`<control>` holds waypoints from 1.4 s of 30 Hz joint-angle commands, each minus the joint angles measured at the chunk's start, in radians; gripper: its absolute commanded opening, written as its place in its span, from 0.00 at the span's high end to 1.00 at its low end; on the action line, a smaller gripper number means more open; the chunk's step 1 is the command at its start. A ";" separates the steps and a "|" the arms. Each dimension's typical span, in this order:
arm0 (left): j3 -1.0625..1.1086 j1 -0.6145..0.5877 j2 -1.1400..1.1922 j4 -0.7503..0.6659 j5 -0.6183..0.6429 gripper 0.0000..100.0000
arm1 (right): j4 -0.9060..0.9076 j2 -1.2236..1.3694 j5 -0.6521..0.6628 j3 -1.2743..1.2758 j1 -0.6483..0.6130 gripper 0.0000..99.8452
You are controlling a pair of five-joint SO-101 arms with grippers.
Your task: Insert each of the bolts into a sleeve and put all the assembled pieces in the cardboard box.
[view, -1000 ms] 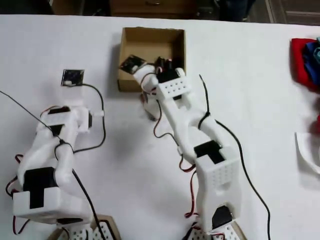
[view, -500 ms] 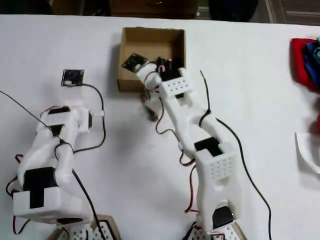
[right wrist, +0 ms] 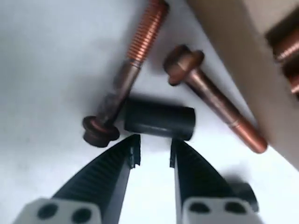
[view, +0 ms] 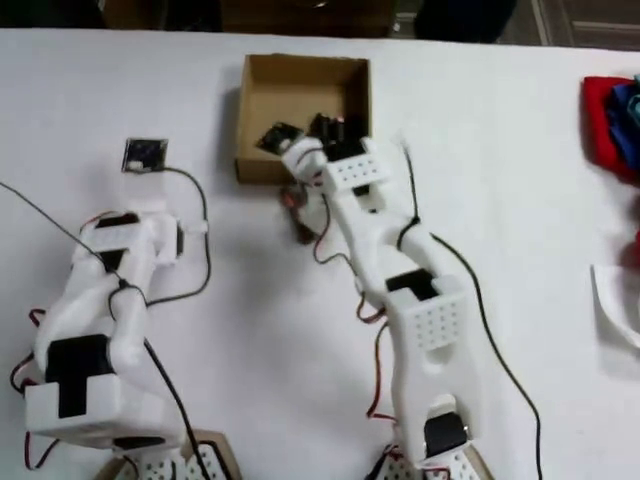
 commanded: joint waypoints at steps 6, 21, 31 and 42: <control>-0.042 -0.008 -0.005 0.002 0.003 0.92 | 0.004 -0.019 0.006 -0.015 -0.036 0.91; -0.042 -0.008 -0.005 0.002 0.003 0.92 | 0.047 -0.193 -0.364 -0.015 -0.033 0.90; -0.042 -0.008 -0.005 0.002 0.003 0.92 | 0.005 -0.166 -0.506 -0.017 -0.030 0.84; -0.042 -0.008 -0.005 0.002 0.003 0.92 | -0.054 -0.113 -0.637 -0.017 -0.035 0.84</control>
